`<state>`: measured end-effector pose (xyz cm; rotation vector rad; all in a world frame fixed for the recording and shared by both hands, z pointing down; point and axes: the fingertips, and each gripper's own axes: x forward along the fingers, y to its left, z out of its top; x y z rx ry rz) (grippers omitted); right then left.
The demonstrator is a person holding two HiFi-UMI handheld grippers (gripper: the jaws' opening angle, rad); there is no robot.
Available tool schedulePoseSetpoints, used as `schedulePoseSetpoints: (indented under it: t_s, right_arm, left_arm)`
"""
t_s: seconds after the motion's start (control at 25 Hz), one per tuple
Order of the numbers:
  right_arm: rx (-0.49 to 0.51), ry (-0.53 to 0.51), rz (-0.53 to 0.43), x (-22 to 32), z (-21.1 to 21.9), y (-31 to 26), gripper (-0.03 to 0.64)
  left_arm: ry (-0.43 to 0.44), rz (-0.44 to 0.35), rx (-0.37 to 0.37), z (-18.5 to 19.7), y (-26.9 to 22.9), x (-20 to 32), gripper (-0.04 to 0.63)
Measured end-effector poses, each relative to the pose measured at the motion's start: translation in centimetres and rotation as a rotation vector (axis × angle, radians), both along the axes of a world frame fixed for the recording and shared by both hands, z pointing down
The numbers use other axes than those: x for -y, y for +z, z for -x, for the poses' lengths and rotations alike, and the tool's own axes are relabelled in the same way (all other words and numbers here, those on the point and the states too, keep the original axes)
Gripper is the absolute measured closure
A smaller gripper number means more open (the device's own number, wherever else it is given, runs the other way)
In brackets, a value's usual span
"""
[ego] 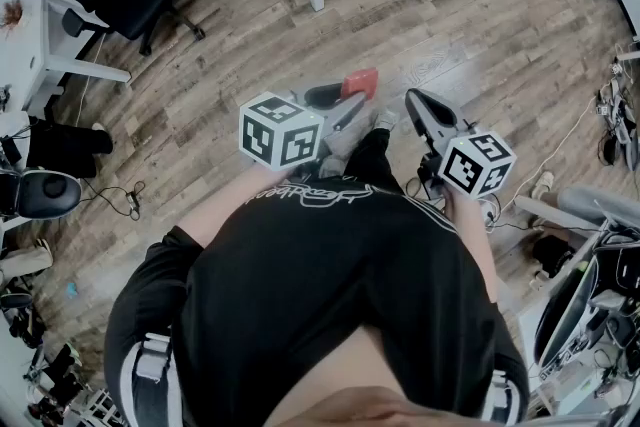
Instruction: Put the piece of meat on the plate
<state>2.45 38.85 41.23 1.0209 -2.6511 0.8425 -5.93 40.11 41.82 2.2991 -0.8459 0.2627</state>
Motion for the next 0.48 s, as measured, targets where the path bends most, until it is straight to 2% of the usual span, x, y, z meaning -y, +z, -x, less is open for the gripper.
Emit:
schedulePoseSetpoints:
  t_s: [0.48]
  right_arm:
    - [0.01, -0.002, -0.01, 1.9, 0.1, -0.3, 0.607]
  left_arm:
    - [-0.005, 0.008, -0.013, -0.1, 0.2, 2.0, 0.502]
